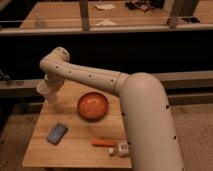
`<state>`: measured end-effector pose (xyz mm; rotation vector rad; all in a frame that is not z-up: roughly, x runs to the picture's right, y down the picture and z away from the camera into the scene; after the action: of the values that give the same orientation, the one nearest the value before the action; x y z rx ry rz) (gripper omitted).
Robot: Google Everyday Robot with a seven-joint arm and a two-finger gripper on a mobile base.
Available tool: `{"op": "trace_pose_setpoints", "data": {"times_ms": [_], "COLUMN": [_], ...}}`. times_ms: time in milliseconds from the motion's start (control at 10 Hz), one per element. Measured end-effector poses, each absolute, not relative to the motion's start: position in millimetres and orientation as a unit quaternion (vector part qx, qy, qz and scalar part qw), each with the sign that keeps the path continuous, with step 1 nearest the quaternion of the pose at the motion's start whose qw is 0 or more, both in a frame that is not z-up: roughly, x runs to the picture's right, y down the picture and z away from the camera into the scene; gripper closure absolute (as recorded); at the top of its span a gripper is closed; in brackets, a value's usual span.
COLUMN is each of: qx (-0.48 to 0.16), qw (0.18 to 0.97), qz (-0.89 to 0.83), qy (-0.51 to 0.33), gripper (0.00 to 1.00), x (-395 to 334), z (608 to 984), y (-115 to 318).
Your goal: Pick up the ceramic cup
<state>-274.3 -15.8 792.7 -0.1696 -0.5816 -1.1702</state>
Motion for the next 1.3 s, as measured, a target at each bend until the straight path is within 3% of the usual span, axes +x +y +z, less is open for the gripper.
{"op": "trace_pose_setpoints", "data": {"times_ms": [1300], "qx": [-0.085], "qw": [0.779], "qz": [-0.556], "qy": [-0.278], "gripper": [0.97], "x": [-269], "z": [775], "y": [-29]}}
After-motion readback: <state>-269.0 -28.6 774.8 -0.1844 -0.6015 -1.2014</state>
